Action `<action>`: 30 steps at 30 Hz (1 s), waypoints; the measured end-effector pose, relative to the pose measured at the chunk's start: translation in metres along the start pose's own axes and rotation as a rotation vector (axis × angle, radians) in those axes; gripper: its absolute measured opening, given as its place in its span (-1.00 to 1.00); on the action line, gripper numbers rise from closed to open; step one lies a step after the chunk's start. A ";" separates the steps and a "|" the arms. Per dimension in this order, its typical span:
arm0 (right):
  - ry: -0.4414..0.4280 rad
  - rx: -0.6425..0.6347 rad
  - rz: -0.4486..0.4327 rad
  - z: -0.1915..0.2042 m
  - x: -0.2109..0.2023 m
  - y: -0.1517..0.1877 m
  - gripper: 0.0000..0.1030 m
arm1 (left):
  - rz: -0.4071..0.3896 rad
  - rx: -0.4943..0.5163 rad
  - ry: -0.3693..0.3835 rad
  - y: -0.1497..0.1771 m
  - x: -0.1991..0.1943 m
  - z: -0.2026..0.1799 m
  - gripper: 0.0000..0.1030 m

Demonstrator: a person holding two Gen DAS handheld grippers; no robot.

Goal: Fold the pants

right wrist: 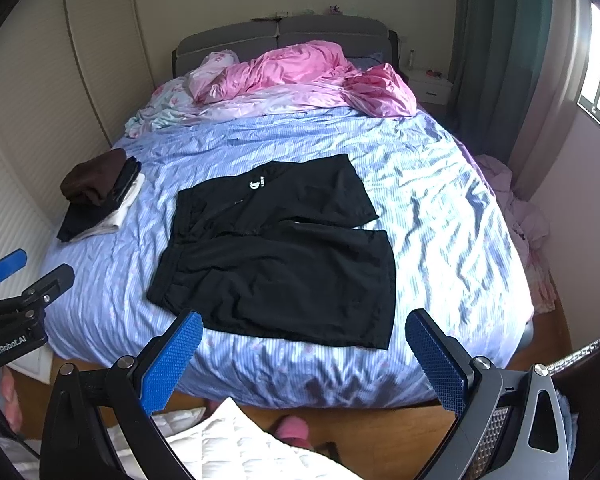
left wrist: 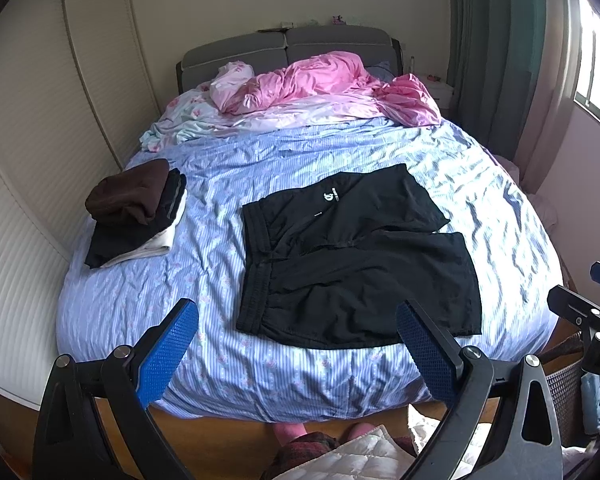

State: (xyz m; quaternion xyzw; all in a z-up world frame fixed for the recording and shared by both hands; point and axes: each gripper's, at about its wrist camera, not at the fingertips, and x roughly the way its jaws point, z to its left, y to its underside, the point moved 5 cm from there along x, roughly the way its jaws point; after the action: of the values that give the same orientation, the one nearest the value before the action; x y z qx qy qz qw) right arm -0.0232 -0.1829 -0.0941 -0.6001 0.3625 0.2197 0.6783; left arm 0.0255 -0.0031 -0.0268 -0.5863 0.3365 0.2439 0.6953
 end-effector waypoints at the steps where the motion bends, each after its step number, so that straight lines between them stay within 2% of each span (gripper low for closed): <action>1: -0.002 0.002 -0.005 -0.003 -0.001 0.006 1.00 | 0.000 0.000 0.001 0.000 0.000 0.000 0.95; 30: -0.005 0.008 -0.006 -0.001 0.001 0.009 1.00 | 0.005 0.004 0.000 0.003 0.000 0.000 0.96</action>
State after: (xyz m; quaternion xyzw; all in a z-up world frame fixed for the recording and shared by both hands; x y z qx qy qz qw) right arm -0.0293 -0.1828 -0.1012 -0.5979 0.3598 0.2176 0.6825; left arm 0.0236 -0.0021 -0.0283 -0.5841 0.3383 0.2452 0.6959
